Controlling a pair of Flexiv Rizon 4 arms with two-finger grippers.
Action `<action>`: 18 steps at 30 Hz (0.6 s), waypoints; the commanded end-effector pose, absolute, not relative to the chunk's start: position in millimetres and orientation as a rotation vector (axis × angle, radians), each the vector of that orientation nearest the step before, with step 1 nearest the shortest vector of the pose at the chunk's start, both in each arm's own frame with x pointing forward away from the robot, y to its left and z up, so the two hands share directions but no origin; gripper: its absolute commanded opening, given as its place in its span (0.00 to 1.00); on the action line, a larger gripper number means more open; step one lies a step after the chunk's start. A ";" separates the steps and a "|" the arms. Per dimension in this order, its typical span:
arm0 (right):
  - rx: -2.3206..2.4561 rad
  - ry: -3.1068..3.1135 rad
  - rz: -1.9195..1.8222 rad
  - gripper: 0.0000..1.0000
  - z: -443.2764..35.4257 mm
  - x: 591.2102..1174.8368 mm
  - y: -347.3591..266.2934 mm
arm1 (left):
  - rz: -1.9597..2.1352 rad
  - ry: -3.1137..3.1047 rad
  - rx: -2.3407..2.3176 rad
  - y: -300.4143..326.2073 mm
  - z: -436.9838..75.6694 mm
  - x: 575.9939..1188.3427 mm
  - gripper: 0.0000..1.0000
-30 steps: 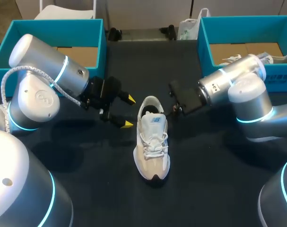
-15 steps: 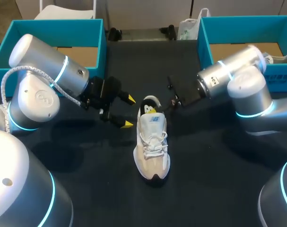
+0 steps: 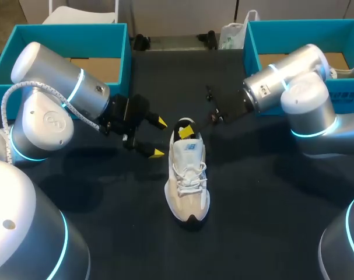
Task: Take the shoe out of the shoebox, open the shoe tongue, remove and reinsert the insole, then place the shoe into the shoebox
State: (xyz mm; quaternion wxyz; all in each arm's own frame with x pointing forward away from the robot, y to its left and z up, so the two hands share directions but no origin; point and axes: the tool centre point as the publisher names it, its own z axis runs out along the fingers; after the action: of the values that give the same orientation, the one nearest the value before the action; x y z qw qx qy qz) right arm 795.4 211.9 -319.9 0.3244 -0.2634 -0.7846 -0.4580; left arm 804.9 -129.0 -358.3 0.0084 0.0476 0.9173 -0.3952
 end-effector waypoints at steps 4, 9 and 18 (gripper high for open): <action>-0.666 -2.103 -1.193 0.38 -305.1 808.5 209.0 | -1.229 2.869 0.149 -129.6 -357.9 805.0 1.00; -0.642 -2.133 -1.207 0.38 -297.5 819.0 206.9 | -1.229 2.869 0.149 -129.6 -357.9 805.0 1.00; -0.624 -2.204 -1.229 0.39 -271.6 831.8 187.4 | -1.229 2.869 0.149 -129.6 -357.9 805.0 1.00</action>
State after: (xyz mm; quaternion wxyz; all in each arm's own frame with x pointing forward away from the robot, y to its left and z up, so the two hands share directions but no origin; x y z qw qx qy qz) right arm 834.4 197.3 -285.0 0.2725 -0.2299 -0.8120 -0.4622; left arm 804.9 -129.0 -358.3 0.0084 0.0476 0.9173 -0.3952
